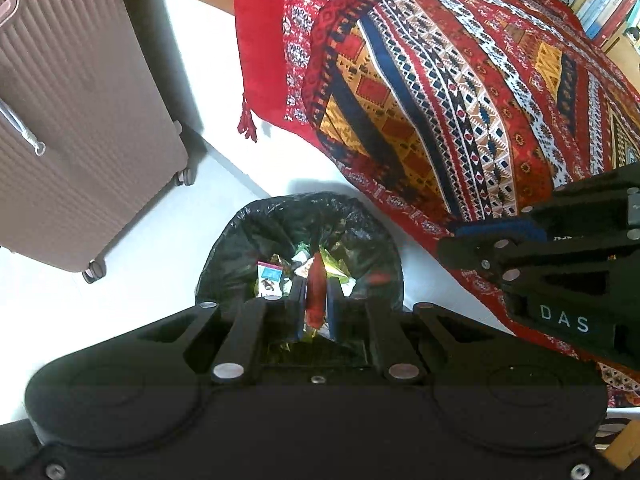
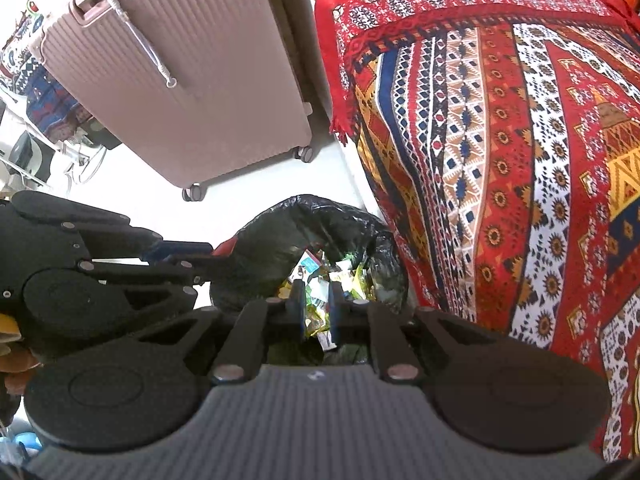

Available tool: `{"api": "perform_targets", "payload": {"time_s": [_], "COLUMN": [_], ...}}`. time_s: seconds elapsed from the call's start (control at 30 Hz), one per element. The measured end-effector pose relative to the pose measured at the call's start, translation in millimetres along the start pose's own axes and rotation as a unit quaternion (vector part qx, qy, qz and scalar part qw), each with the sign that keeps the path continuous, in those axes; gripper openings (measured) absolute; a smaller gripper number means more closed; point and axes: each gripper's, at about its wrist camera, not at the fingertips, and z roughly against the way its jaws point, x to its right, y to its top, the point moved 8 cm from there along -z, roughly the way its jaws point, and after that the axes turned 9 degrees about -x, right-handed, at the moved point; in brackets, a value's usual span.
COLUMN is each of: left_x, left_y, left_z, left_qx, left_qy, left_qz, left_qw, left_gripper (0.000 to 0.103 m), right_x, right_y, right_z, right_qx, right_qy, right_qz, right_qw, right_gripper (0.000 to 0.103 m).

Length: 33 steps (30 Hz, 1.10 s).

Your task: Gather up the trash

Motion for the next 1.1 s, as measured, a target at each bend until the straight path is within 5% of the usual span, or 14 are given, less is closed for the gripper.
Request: {"api": "perform_targets", "payload": {"time_s": [0.13, 0.2, 0.4, 1.1], "left_x": [-1.9, -2.9, -4.8, -15.3], "left_y": [-0.1, -0.8, -1.7, -5.5], "left_z": [-3.9, -4.4, -1.7, -5.2], "left_qx": [-0.006, -0.008, -0.004, -0.010], "left_qy": [-0.006, -0.009, -0.006, 0.025], "left_qz": [0.003, 0.004, 0.006, 0.028], "left_qw": [1.0000, 0.9999, 1.0000, 0.9992], "left_gripper": [0.016, 0.017, 0.038, 0.065], "right_x": [-2.7, -3.6, -6.1, 4.0], "right_y": [3.9, 4.5, 5.6, 0.5], "right_z": [-2.1, -3.1, -6.0, -6.4], "right_qx": [-0.001, -0.001, -0.002, -0.002], "right_qy": [0.000, -0.001, 0.000, -0.006], "right_qz": [0.001, 0.001, 0.001, -0.025], "right_qw": [1.000, 1.000, 1.000, 1.000], "right_gripper": [0.023, 0.039, 0.044, 0.060]}}
